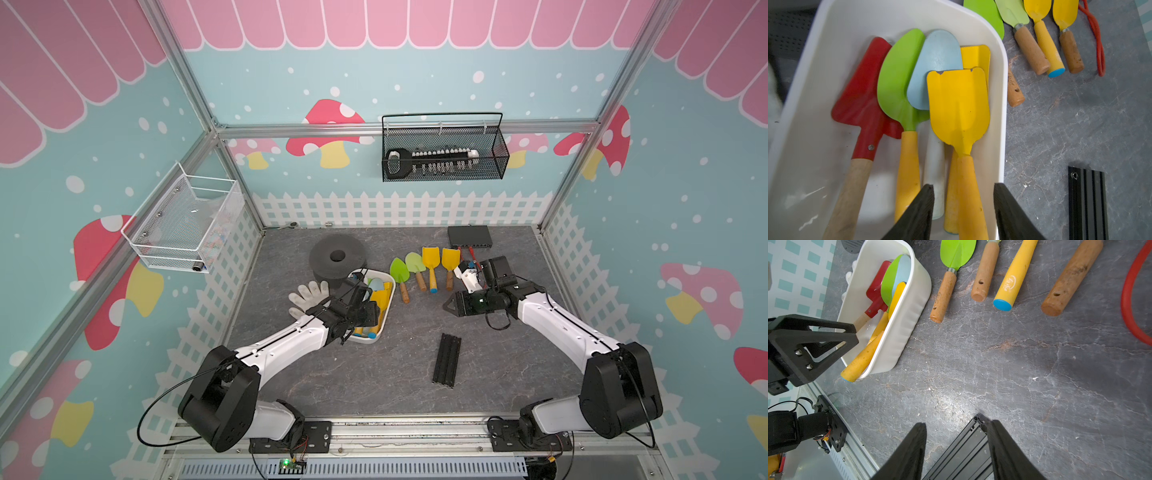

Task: Take the shovel out of the storage box
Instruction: Pick up the shovel from the storage box.

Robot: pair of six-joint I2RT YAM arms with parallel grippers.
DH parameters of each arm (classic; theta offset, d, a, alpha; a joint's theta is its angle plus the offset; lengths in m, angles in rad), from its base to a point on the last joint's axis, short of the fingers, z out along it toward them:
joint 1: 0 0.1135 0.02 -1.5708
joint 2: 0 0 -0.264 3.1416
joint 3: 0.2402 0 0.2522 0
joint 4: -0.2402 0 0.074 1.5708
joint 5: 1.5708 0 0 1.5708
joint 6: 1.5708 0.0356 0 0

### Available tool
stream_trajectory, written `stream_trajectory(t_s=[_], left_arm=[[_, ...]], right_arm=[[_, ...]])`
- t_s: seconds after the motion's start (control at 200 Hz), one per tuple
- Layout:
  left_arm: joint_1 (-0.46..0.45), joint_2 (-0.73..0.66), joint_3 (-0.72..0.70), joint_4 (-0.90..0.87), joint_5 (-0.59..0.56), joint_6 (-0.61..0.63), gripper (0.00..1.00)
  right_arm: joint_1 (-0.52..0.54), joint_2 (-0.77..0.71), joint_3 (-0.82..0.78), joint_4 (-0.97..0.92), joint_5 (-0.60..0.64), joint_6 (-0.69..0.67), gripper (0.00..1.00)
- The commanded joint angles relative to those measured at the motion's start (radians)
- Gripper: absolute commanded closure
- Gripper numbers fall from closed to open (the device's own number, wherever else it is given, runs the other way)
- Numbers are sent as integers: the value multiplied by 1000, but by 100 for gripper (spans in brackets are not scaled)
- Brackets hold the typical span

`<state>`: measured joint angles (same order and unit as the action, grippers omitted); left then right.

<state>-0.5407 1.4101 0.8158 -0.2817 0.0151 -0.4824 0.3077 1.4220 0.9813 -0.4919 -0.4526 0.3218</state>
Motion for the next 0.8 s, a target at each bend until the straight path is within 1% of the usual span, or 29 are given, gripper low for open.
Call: stream_trajectory(t_s=[0.0, 0.12, 0.23, 0.325, 0.53, 0.635, 0.796], left_arm=[[-5, 40, 35, -48, 24, 11, 50], [-5, 85, 54, -62, 40, 17, 53], [-5, 122, 70, -67, 57, 19, 58], [-5, 145, 79, -66, 75, 20, 65], [-7, 198, 95, -66, 113, 24, 67], [-7, 210, 101, -68, 109, 32, 74], [-7, 200, 111, -72, 107, 39, 94]], right_arm=[[5, 15, -12, 10, 12, -15, 46], [5, 21, -10, 10, 11, -14, 46], [5, 19, -10, 9, 14, -15, 46], [5, 13, -13, 9, 17, -15, 46], [5, 19, -14, 9, 18, -18, 46], [5, 16, -14, 9, 14, -18, 46], [5, 11, -16, 10, 10, -17, 46]])
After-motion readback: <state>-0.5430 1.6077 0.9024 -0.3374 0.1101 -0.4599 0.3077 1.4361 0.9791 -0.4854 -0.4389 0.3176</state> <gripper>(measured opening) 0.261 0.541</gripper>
